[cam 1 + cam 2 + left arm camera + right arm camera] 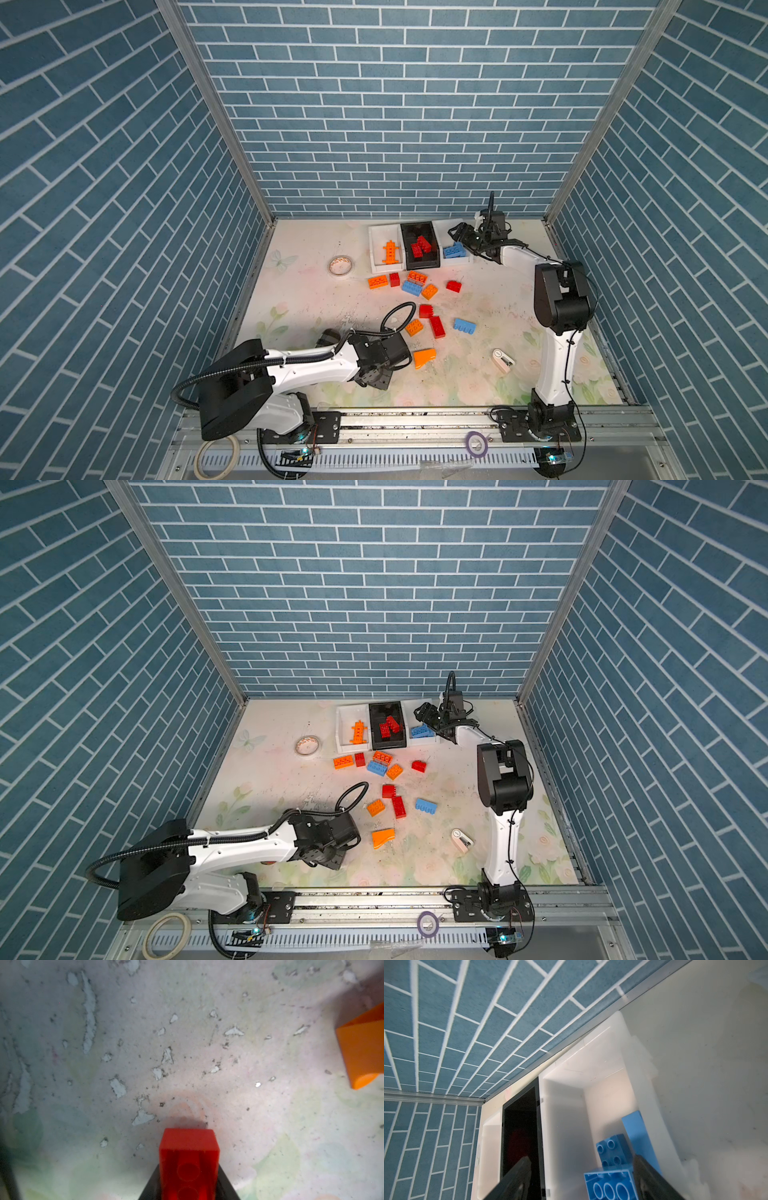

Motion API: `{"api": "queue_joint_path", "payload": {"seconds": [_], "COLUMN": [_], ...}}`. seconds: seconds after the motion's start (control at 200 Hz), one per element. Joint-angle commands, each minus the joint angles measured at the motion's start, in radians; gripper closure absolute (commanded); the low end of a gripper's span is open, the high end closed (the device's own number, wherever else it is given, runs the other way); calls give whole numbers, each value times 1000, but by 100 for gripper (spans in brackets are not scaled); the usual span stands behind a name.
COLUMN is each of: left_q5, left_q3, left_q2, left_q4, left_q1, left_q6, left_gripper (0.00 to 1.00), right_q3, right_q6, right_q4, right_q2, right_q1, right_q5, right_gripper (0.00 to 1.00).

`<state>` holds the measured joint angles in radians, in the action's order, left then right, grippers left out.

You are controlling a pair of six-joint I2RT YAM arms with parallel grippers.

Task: Sort the legos into containers by color
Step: Pick up the lego from the middle-left of the table.

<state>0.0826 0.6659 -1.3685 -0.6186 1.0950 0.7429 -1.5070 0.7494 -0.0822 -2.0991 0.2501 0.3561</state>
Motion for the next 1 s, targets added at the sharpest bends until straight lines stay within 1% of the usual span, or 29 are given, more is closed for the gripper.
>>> {"api": "queue_joint_path", "payload": {"seconds": [0.0, 0.075, 0.22, 0.325, 0.575, 0.85, 0.995], "left_q5": [-2, -10, -40, -67, -159, -260, -325], "left_q3": [-28, -35, -43, -43, 1, 73, 123], "left_q2": [28, 54, 108, 143, 179, 140, 73], "left_q4": [29, 50, 99, 140, 273, 453, 548], "left_q1": [-19, -35, -88, -142, -267, -353, -392], "left_q6": [3, 0, -27, -54, -131, -175, -190], "left_gripper": [72, 76, 76, 76, 77, 77, 77], "right_q3": [21, 45, 116, 185, 331, 449, 536], "right_q6": [-52, -73, -110, -144, -262, -397, -440], "right_q4": [-1, -5, -24, -49, -64, 9, 32], "right_q2": [79, 103, 165, 221, 361, 507, 597], "right_q1": [13, 19, 27, 38, 79, 140, 186], "right_q5": [-14, -22, -35, -44, -88, -122, -159], "right_gripper": [22, 22, 22, 23, 23, 23, 23]}}
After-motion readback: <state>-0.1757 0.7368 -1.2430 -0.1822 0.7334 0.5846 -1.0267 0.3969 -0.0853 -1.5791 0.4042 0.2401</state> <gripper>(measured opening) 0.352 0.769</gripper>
